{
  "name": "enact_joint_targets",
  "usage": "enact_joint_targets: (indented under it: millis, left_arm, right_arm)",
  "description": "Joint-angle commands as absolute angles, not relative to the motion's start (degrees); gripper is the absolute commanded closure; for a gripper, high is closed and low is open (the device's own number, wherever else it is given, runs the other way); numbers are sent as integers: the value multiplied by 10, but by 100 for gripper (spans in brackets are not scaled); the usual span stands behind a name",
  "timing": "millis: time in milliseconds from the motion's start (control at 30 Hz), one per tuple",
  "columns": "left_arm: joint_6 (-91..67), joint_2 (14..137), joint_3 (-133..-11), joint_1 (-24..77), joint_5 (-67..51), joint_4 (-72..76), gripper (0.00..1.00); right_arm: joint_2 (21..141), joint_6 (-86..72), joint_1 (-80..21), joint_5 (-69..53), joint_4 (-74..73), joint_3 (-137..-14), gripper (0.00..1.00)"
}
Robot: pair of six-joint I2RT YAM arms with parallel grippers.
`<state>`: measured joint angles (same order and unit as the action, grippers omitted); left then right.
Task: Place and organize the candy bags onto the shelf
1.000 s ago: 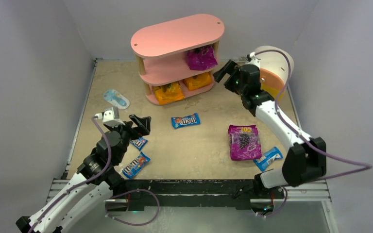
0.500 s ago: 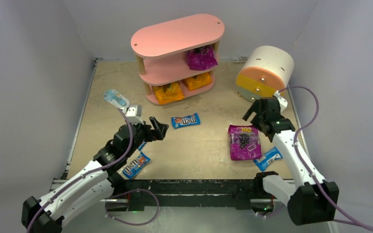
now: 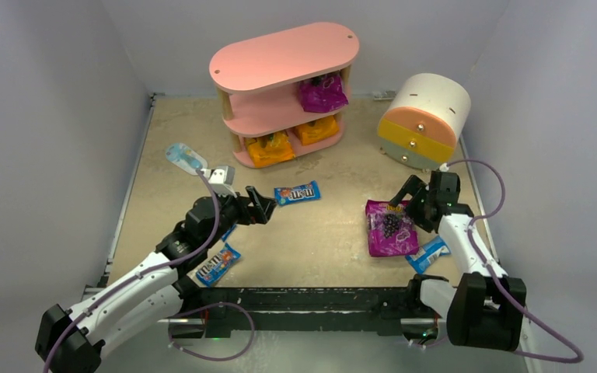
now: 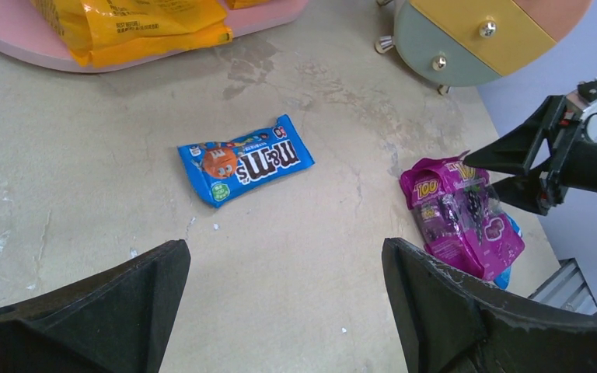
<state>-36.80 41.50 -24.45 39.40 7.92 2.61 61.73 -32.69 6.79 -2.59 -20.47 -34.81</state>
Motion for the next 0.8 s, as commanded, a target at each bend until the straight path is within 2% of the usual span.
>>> enact_joint_targets:
  millis: [0, 167, 300, 400, 567, 667, 767]
  left_arm:
    - [-361, 413, -246, 394, 64, 61, 0]
    - [-370, 405, -222, 394, 51, 92, 0]
    - [-366, 419, -220, 394, 22, 122, 0]
    - [-364, 435, -226, 394, 9, 132, 0]
    - [-369, 454, -225, 394, -4, 153, 0]
    - [-370, 467, -225, 395, -17, 165, 0]
    - [-369, 479, -231, 395, -28, 168, 0]
  right_arm:
    - [635, -298, 69, -154, -138, -314, 2]
    - [635, -296, 69, -222, -100, -273, 2]
    - [618, -314, 69, -275, -51, -232, 9]
    - [585, -332, 68, -328, -37, -220, 7]
    - [528, -371, 55, -333, -34, -198, 6]
    - [519, -385, -10, -327, 20, -169, 5]
    - [548, -335, -66, -260, -6, -193, 3]
